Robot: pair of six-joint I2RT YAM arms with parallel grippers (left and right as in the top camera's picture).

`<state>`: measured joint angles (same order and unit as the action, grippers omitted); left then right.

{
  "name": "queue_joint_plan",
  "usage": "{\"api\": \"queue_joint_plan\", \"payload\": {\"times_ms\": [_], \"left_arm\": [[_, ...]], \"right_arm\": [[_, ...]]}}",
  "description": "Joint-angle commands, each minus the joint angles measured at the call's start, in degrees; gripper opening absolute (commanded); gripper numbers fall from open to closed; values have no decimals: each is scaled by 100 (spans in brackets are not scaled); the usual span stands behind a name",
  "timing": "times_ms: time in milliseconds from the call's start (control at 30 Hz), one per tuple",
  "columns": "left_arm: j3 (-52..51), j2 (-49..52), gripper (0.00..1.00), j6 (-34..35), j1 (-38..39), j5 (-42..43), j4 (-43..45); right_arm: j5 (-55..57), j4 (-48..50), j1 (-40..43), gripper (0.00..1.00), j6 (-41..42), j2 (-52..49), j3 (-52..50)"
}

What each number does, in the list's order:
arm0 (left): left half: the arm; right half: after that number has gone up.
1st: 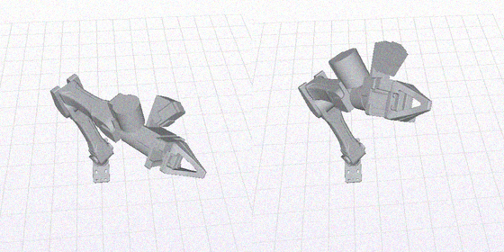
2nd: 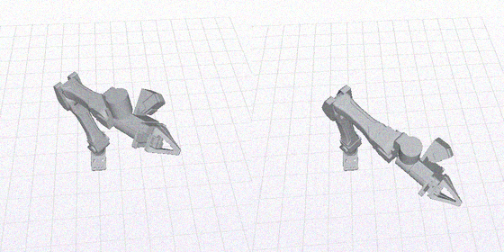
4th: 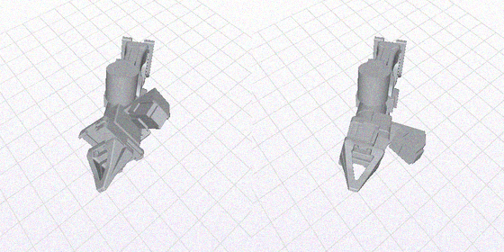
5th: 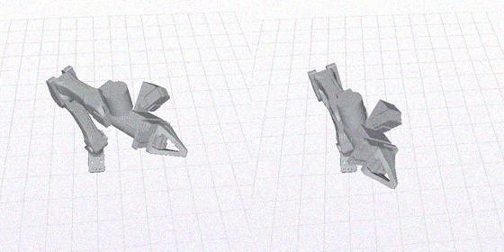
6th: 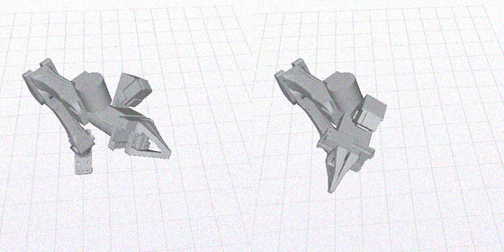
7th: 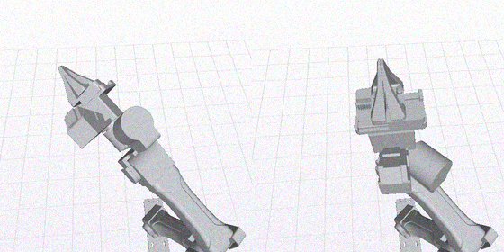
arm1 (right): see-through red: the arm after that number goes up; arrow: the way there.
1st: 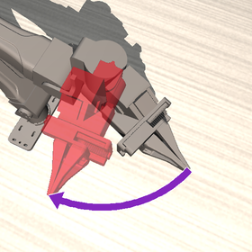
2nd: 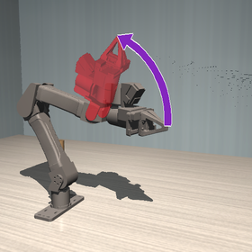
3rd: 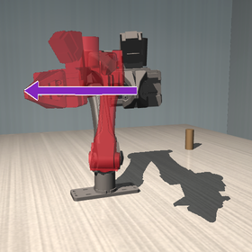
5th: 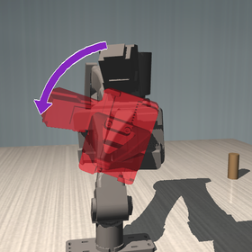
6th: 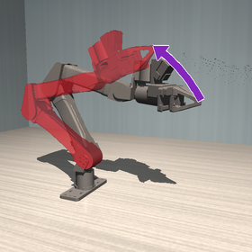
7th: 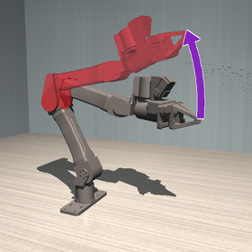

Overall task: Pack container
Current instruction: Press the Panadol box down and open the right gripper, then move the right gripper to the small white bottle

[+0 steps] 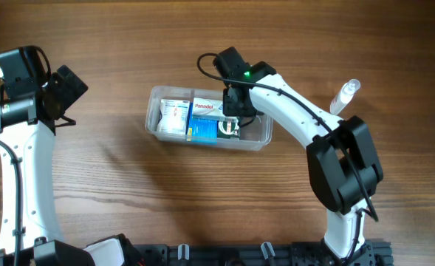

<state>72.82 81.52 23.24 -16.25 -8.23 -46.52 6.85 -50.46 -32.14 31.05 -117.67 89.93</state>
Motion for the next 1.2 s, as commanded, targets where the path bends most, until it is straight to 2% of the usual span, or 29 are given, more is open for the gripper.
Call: {"api": "queue_joint_plan", "payload": {"times_ms": [0,300,367,400,467,500,567,667,733,767,800,967,1167], "left_arm": [[4,-52,100,-28,-26,7,11],[4,-52,100,-28,-26,7,13],[4,-50,100,-28,-26,7,13],[4,-50,100,-28,-26,7,11],[4,-52,100,-28,-26,7,11],[4,-50,100,-28,-26,7,13],[4,-52,100,-28,-26,7,11],[4,-50,100,-28,-26,7,13],[4,-52,100,-28,-26,7,11],[4,-52,100,-28,-26,7,13],[4,-52,100,-28,-26,7,13],[4,-52,100,-28,-26,7,13],[4,-52,100,-28,-26,7,13]], "right_arm": [[-52,39,-13,4,-310,251,254],[-52,7,15,11,-822,485,807],[-50,-59,37,16,-907,693,922],[-37,-96,61,21,-975,837,975],[177,-138,173,41,-793,1172,1012],[289,-142,280,44,-697,1390,1014],[363,-197,603,61,-710,1821,1014],[367,-470,1145,68,-946,2288,1014],[407,-739,1598,78,-1257,2511,1014],[420,-931,1923,95,-1467,2581,1014],[455,-1115,2238,99,-1624,2597,1012],[468,-1340,3469,100,-1762,2428,774],[72,-1283,3941,100,-1759,1987,610]]}}
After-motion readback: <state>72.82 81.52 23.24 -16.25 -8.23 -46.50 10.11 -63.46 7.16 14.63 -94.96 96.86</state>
